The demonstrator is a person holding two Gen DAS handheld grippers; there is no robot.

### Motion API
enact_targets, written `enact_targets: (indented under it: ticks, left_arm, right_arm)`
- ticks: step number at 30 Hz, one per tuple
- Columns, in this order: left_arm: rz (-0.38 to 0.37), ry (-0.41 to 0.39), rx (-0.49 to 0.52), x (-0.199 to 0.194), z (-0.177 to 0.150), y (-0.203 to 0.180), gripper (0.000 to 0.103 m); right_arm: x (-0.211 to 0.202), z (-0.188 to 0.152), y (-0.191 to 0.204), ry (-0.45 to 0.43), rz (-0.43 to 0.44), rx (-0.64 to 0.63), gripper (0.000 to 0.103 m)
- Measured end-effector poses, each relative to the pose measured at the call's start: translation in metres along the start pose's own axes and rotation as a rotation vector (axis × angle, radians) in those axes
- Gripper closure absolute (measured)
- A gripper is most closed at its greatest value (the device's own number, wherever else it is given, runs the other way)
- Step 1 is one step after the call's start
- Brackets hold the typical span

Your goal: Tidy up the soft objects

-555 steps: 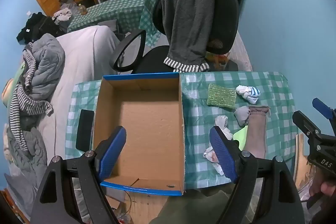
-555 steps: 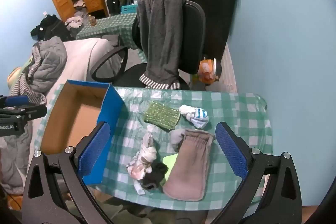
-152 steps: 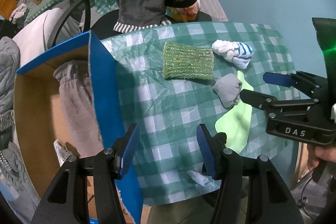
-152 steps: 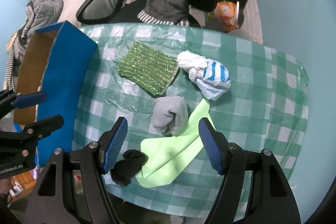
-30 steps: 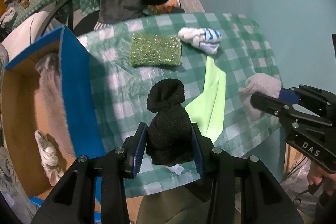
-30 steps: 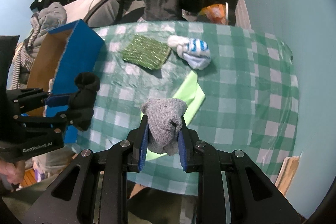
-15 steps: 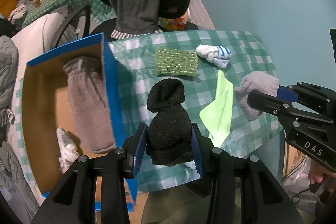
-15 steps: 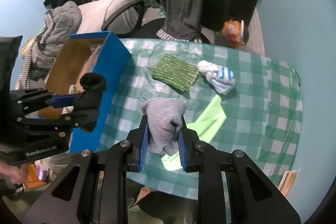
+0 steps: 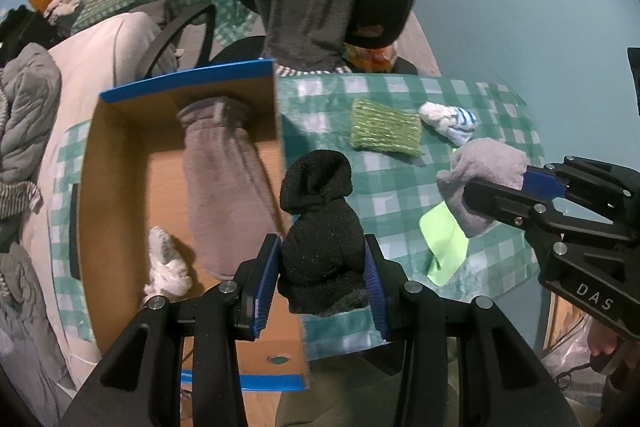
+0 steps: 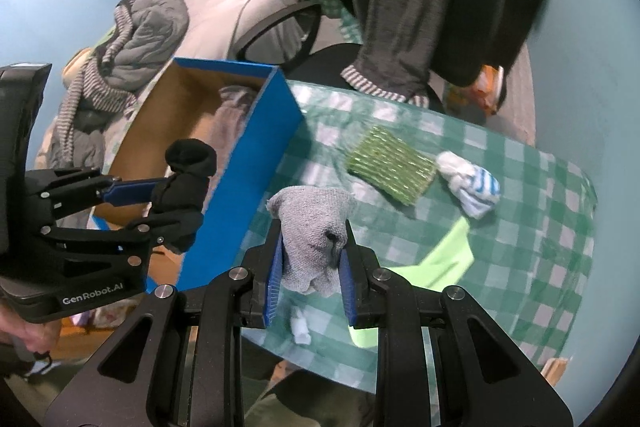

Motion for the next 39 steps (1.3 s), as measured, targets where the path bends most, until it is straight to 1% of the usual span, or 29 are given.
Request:
enact_targets:
  ticks: [10, 20, 25, 29, 39]
  left_arm:
    - [0.059, -0.019, -0.102, -0.013, -0.008, 0.047, 0.062]
    - [0.111, -0.011, -0.187, -0.015, -0.021, 0.095, 0.062]
    - [0.137, -0.003, -0.205, -0.014, -0.027, 0.111, 0.062]
    - [0.144, 0.012, -0.225, -0.009, -0.032, 0.126, 0.062]
    - [0.152, 0.041, -0.255, 0.005, -0.036, 0.148, 0.062]
  right_arm:
    - [0.024, 0.019, 0.045, 0.018, 0.067, -0.105, 0.079]
    - [0.051, 0.032, 0.090, 0.050, 0.115, -0.192, 0.079]
    - [0.064, 0.036, 0.105, 0.068, 0.127, -0.220, 0.079]
    - [0.074, 0.039, 0.116, 0.083, 0.136, -0.235, 0.079]
    - [0.102, 0.042, 0.133, 0.131, 0.147, -0.247, 0.079]
Point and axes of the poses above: each gripper's, at about its wrist camera, not at the fingertips, and x roughly the way its jaws point, y to its left, z to its top, the point moved 1 cm from there along x, roughly the way its jaws point, and after that the axes turned 10 degrees about -y, right-handed, at the moved point
